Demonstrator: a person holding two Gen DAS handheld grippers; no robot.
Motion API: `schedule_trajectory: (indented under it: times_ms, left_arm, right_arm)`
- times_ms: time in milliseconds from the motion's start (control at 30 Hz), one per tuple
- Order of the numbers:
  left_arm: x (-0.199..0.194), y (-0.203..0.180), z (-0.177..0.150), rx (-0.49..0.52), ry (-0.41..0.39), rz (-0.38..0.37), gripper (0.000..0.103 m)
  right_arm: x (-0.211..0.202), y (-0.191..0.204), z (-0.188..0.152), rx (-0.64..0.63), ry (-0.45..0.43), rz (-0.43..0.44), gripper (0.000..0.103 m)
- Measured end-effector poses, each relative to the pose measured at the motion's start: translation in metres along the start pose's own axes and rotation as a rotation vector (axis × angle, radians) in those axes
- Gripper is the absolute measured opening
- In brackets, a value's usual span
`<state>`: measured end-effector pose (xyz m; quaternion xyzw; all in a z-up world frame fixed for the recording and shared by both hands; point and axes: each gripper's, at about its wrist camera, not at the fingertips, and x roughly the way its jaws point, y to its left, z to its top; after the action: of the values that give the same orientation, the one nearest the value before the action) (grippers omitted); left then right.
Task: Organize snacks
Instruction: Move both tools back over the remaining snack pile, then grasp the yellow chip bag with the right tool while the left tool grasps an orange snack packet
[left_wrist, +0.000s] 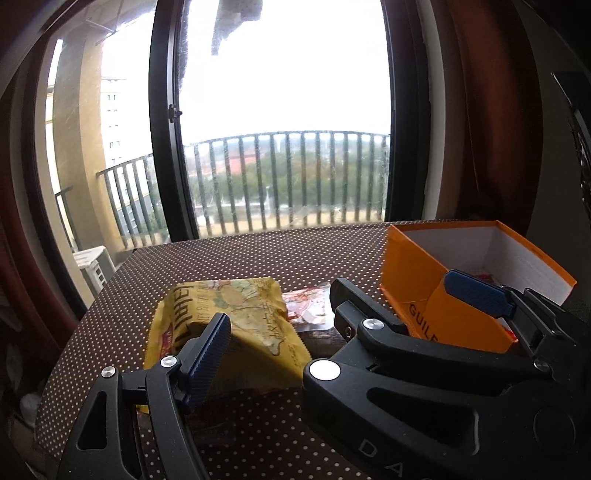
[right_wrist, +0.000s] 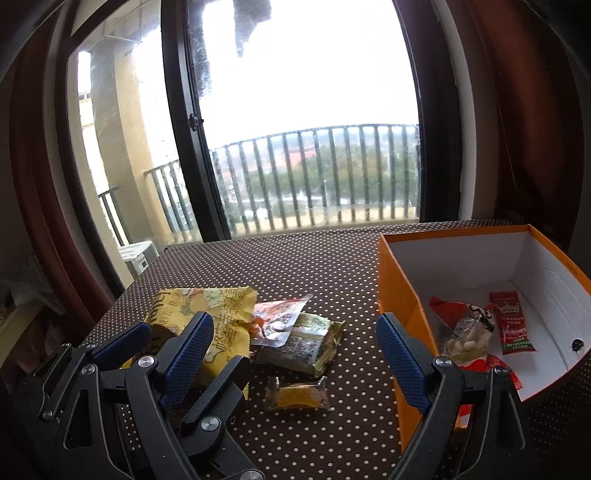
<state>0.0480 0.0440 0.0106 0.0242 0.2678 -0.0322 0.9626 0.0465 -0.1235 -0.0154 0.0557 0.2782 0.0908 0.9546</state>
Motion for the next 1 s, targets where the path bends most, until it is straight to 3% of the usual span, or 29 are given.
schedule_trajectory:
  times_ms: [400, 1000]
  left_arm:
    - [0.011, 0.031, -0.014, -0.053, 0.048, 0.050, 0.078]
    - [0.043, 0.054, -0.033, -0.116, 0.164, 0.109, 0.078]
  right_arm:
    - [0.029, 0.034, -0.011, -0.041, 0.057, 0.090, 0.092]
    - [0.077, 0.065, -0.028, -0.120, 0.194, 0.159, 0.092]
